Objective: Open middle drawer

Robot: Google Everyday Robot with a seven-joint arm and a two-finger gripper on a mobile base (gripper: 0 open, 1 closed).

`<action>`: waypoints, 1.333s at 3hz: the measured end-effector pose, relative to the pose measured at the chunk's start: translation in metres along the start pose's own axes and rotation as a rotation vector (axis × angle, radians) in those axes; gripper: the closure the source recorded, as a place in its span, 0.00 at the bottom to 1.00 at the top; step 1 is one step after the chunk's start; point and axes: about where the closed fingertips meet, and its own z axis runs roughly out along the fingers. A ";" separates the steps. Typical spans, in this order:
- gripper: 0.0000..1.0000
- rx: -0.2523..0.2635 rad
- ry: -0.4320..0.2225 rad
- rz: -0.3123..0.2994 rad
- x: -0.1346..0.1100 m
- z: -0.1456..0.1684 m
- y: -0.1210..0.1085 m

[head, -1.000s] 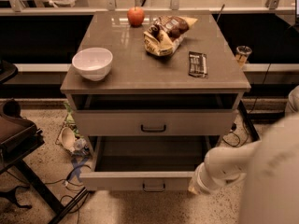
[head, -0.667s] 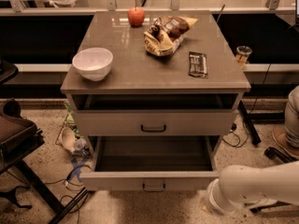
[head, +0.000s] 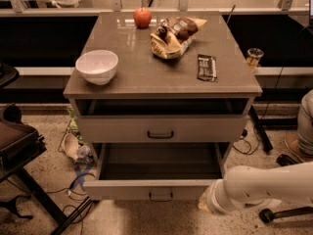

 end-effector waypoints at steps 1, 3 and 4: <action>0.27 0.032 -0.105 -0.079 -0.034 0.012 -0.034; 0.02 0.051 -0.107 -0.096 -0.047 0.018 -0.048; 0.11 0.014 -0.083 -0.092 -0.046 0.042 -0.050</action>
Offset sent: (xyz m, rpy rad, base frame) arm 0.0400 0.0167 0.0009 0.0614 -0.0798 0.0660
